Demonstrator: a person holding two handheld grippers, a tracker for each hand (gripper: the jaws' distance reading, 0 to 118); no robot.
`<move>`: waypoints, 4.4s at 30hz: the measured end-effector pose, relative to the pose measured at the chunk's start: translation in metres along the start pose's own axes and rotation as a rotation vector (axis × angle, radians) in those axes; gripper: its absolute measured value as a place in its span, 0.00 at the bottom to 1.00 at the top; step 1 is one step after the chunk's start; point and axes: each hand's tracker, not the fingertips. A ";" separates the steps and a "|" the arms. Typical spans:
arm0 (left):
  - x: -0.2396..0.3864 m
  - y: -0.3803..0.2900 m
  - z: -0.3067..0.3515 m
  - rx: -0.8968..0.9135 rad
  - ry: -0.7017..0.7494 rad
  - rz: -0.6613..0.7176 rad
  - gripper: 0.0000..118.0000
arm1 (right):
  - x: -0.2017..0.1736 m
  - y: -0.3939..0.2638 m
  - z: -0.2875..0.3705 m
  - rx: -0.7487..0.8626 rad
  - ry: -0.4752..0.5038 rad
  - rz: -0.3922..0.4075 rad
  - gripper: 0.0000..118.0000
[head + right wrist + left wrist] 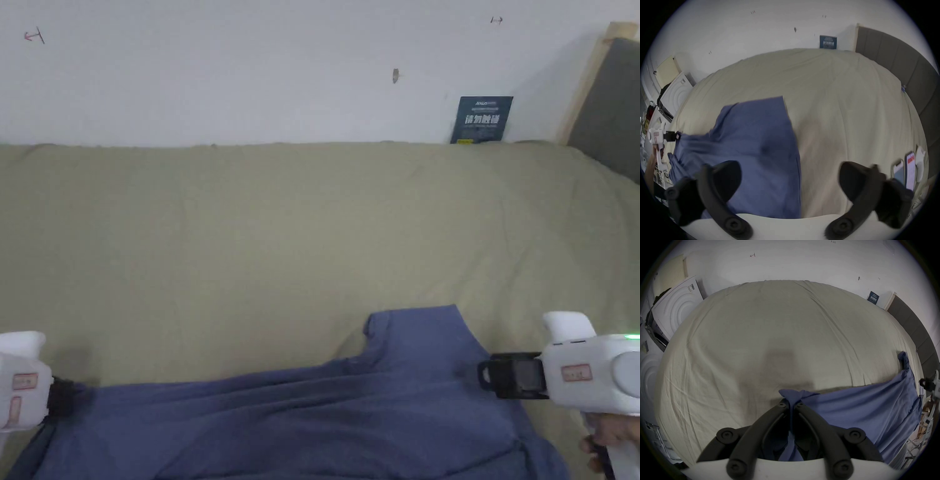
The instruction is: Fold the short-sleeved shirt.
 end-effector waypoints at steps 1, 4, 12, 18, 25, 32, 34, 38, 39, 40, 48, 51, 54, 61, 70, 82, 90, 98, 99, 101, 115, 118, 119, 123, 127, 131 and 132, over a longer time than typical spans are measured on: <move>0.000 0.000 0.000 0.000 0.000 0.001 0.00 | -0.005 0.003 -0.001 0.031 0.004 0.007 0.98; -0.002 0.001 -0.003 -0.003 -0.005 0.000 0.00 | -0.014 0.021 -0.023 -0.059 -0.028 0.016 0.98; -0.001 0.001 -0.004 -0.003 -0.003 0.003 0.00 | -0.007 0.028 -0.024 -0.064 -0.059 0.072 0.01; -0.004 -0.005 0.017 0.023 -0.020 0.029 0.00 | -0.006 0.029 0.006 0.002 0.009 0.028 0.01; -0.013 -0.013 0.058 0.080 -0.036 0.049 0.00 | -0.018 0.018 0.058 0.071 0.046 0.035 0.01; -0.021 -0.042 0.109 0.147 -0.049 0.056 0.00 | -0.020 -0.013 0.112 0.138 0.094 0.025 0.01; -0.025 -0.057 0.124 0.162 -0.053 0.052 0.00 | -0.022 -0.029 0.127 0.154 0.108 0.028 0.01; -0.031 -0.091 0.146 0.181 -0.064 0.047 0.00 | -0.022 -0.066 0.150 0.163 0.114 0.043 0.01; -0.032 -0.100 0.150 0.184 -0.069 0.045 0.00 | -0.022 -0.077 0.155 0.163 0.114 0.045 0.01; -0.034 -0.110 0.154 0.183 -0.070 0.041 0.00 | -0.021 -0.089 0.159 0.161 0.116 0.046 0.01; -0.043 -0.182 0.149 0.158 -0.086 0.027 0.00 | -0.015 -0.171 0.152 0.052 0.117 0.048 0.01; -0.046 -0.199 0.133 0.140 -0.078 0.019 0.00 | -0.012 -0.189 0.136 0.023 0.113 0.028 0.01; -0.049 -0.210 0.123 0.103 -0.085 0.049 0.00 | -0.008 -0.195 0.124 -0.011 0.106 0.000 0.01; -0.048 -0.206 0.127 0.097 -0.079 0.040 0.72 | -0.013 -0.190 0.130 0.005 0.081 0.012 0.27; -0.063 -0.227 0.179 0.150 -0.040 0.198 0.77 | -0.046 -0.193 0.181 0.164 0.044 0.006 0.84; -0.108 -0.213 0.165 0.124 -0.278 0.404 0.00 | -0.129 -0.203 0.210 0.369 -0.001 0.041 0.00; -0.130 -0.204 0.125 -0.067 -0.660 0.518 0.97 | -0.149 -0.217 0.219 0.372 0.027 0.017 0.00; -0.123 -0.181 0.065 -0.087 -0.845 0.592 0.95 | -0.162 -0.225 0.222 0.337 0.048 -0.033 0.00; -0.118 -0.178 0.061 -0.105 -0.895 0.603 0.95 | -0.164 -0.226 0.221 0.328 0.040 -0.040 0.00; -0.110 -0.175 0.051 -0.117 -0.881 0.576 0.94 | -0.165 -0.227 0.219 0.322 0.042 -0.050 0.00; -0.115 -0.173 0.092 -0.042 -0.628 0.482 0.09 | -0.155 -0.228 0.224 0.335 0.124 -0.101 0.00; -0.133 -0.173 0.112 -0.005 -0.580 0.508 0.09 | -0.150 -0.227 0.227 0.347 0.135 -0.100 0.00; -0.142 -0.174 0.117 -0.001 -0.567 0.520 0.09 | -0.150 -0.227 0.227 0.351 0.136 -0.099 0.00; -0.180 -0.179 0.149 0.038 -0.467 0.545 0.09 | -0.146 -0.226 0.230 0.364 0.141 -0.094 0.00; -0.188 -0.179 0.169 0.054 -0.399 0.532 0.09 | -0.143 -0.226 0.232 0.371 0.145 -0.094 0.00; -0.151 -0.170 0.190 0.056 -0.289 0.436 0.09 | -0.143 -0.226 0.233 0.370 0.144 -0.102 0.00; -0.138 -0.167 0.197 0.062 -0.254 0.402 0.09 | -0.143 -0.227 0.233 0.368 0.147 -0.100 0.00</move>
